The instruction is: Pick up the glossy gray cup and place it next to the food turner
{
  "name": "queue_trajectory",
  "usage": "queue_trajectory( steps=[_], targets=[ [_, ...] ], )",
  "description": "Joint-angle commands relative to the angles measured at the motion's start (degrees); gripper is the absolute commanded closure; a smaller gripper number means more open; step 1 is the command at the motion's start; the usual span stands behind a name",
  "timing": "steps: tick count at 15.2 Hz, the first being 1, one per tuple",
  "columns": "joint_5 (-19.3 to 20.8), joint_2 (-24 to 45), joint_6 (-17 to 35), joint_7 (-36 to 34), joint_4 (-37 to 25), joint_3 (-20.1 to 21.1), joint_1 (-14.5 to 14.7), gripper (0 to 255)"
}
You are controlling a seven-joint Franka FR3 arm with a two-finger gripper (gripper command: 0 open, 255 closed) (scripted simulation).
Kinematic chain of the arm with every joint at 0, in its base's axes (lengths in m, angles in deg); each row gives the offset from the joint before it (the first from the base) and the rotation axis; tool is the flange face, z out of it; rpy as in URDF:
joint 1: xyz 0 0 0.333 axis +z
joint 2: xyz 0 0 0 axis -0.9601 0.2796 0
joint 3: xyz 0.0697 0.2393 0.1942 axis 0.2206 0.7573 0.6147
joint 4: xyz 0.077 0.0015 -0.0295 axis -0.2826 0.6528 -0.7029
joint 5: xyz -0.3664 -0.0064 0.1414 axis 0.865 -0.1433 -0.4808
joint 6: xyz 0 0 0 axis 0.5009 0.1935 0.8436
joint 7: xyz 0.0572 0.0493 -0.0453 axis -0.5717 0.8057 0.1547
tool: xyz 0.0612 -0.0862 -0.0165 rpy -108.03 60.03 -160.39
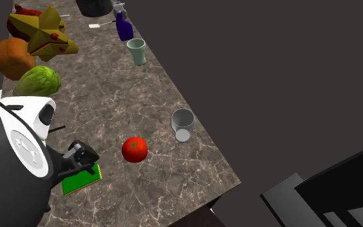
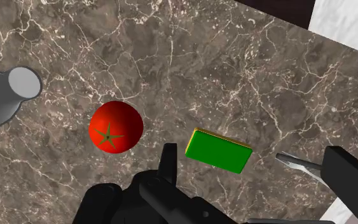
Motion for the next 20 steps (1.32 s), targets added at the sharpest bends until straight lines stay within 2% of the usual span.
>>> queue_trajectory(
  steps=[1, 12, 20],
  targets=[
    [0.0, 0.0, 0.0, 0.0, 0.0, 0.0, 0.0, 0],
    [4.88, 10.11, 9.21, 10.9, 1.34, -13.5, -4.59, 0],
    [5.19, 22.11, 15.56, 19.42, -2.29, -23.25, -6.53, 0]
  ],
)
